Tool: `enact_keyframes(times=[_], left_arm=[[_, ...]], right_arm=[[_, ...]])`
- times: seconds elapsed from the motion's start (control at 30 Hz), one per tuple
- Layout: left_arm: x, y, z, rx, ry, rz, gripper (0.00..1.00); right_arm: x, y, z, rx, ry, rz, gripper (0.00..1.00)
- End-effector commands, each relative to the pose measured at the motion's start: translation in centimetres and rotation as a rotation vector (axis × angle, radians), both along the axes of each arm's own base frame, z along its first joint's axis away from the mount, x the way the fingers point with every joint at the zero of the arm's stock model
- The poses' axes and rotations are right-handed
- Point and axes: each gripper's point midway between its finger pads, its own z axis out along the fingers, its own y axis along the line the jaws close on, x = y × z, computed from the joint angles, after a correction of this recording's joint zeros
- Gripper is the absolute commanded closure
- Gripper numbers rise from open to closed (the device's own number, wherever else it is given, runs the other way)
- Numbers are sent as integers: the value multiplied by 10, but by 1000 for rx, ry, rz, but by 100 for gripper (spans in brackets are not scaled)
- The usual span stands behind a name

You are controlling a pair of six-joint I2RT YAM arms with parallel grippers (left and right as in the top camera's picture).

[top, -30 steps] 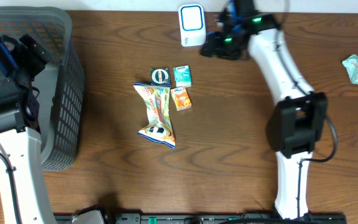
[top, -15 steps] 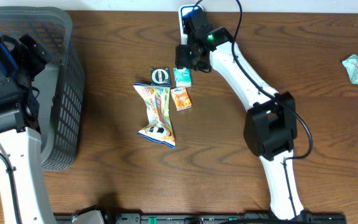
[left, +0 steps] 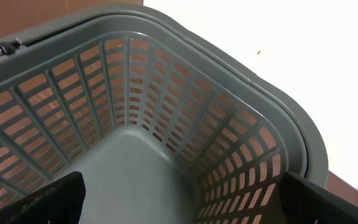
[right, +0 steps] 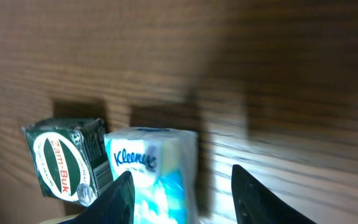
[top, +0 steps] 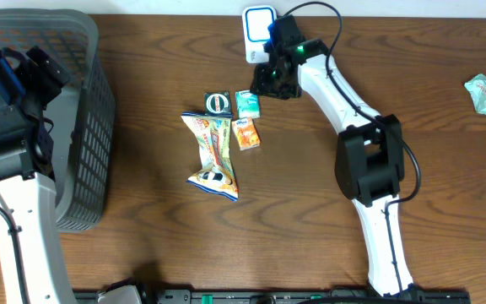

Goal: Scan the item barcode
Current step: 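Move the right gripper to the second light-green pack near the scanner, then grasp the second light-green pack and pull it right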

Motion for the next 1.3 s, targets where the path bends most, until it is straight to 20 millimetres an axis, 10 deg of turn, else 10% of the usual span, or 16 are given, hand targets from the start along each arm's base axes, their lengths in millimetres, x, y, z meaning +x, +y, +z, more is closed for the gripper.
enact_keyframes(times=[0.0,0.17,0.33,0.5,0.87,1.27], left_arm=[[0,2,7,14,-10,2,2],[0,2,7,13,-10,2,2],[0,2,7,14,-10,2,2],[0,2,7,14,-10,2,2],[0,2,7,13,-10,2,2],[0,2,7,14,-10,2,2]], right_arm=[[-18,17,-33,76,92,85,57],[-26,15,-44,72,137,85,65],[-33,1,-46,51,194,61,99],[-42,-18,-37,79,256,64,99],[-54,-31,81,586,44,425,99],[-62,-61,155,1002,-166,463,99]])
